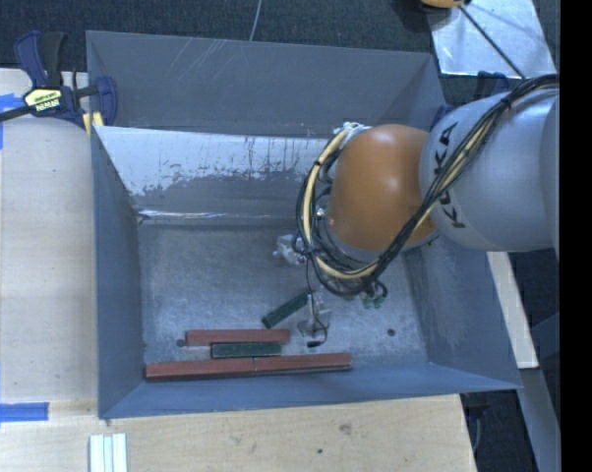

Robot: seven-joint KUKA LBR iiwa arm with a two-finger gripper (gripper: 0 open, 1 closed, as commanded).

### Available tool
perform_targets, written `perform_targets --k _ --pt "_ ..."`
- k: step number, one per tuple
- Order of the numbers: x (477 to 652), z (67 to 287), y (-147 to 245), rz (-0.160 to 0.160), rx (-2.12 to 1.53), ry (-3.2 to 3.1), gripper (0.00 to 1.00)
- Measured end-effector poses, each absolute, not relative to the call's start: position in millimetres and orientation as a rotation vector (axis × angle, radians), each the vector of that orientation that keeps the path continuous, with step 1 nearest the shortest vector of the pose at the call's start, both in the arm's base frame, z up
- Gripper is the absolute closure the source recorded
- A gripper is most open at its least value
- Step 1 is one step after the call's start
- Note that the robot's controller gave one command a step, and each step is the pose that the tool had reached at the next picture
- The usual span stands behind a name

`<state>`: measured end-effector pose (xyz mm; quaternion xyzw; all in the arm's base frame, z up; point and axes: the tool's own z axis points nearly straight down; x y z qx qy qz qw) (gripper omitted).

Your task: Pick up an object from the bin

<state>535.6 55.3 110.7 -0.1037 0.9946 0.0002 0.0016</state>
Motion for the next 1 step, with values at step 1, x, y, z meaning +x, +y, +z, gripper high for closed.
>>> perform_targets --k 1 --pt "522.5 70.6 86.3 0.002 -0.648 3.071 1.0"
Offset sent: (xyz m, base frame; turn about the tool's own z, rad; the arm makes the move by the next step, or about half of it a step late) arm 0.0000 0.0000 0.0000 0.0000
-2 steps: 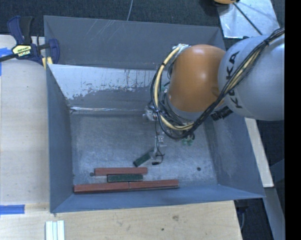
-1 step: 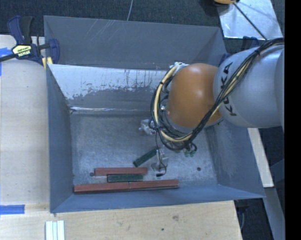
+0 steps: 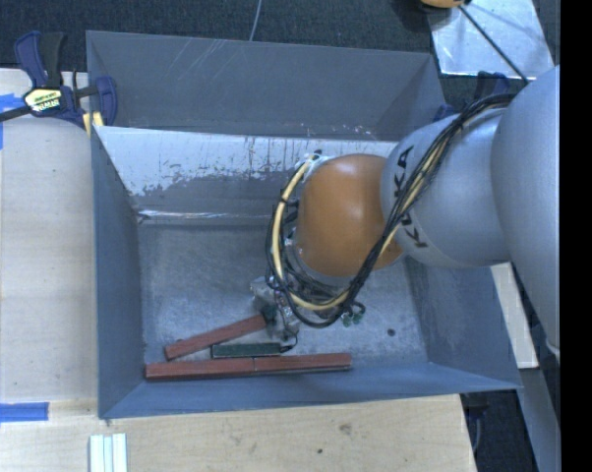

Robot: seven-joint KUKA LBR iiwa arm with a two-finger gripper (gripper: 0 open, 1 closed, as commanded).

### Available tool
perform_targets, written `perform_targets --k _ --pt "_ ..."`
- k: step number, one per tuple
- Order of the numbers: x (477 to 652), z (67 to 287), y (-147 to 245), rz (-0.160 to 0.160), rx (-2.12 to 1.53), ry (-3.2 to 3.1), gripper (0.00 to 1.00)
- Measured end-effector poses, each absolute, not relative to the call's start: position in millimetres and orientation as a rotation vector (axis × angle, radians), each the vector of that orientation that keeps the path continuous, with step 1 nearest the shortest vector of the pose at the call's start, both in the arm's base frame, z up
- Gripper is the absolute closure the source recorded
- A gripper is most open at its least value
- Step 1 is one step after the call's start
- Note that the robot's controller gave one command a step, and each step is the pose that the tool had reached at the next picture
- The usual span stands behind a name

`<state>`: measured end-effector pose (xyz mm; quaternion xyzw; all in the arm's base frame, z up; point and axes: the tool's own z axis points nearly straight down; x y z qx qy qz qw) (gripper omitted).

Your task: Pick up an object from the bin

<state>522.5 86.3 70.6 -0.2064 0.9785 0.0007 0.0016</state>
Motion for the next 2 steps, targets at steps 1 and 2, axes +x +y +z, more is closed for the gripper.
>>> perform_targets --k 1,2 --pt "522.5 70.6 86.3 0.002 -0.647 3.071 1.0" --pt "530.6 217.1 61.6 -0.001 -0.606 3.078 1.0"
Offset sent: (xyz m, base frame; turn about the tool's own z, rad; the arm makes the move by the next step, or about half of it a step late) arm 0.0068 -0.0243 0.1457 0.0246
